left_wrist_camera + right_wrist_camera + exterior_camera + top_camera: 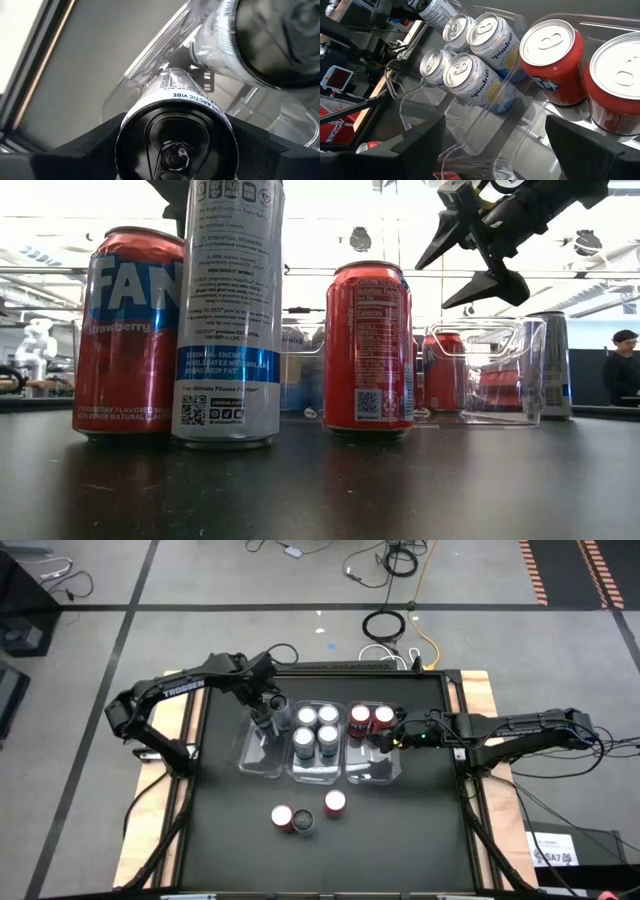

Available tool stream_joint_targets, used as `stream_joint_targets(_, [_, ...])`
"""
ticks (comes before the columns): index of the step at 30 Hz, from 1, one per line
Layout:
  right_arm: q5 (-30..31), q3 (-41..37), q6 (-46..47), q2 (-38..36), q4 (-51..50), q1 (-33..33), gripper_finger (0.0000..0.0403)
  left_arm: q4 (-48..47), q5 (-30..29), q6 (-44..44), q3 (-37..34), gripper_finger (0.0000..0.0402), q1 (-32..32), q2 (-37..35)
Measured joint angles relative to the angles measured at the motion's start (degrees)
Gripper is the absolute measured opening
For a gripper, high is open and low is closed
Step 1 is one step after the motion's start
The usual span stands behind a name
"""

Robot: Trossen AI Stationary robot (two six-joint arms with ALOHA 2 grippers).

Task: Sort soda cans
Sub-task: Put the bottom left white-blue soda can into the left transparent bin

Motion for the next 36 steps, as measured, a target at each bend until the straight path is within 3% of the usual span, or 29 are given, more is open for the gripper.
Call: stream_joint_targets(36, [-1.5, 0.0, 0.0, 0.0, 0.0, 0.0, 0.0336, -0.2, -1.1, -3.3, 0.1, 0.0305, 0.0, 2.1])
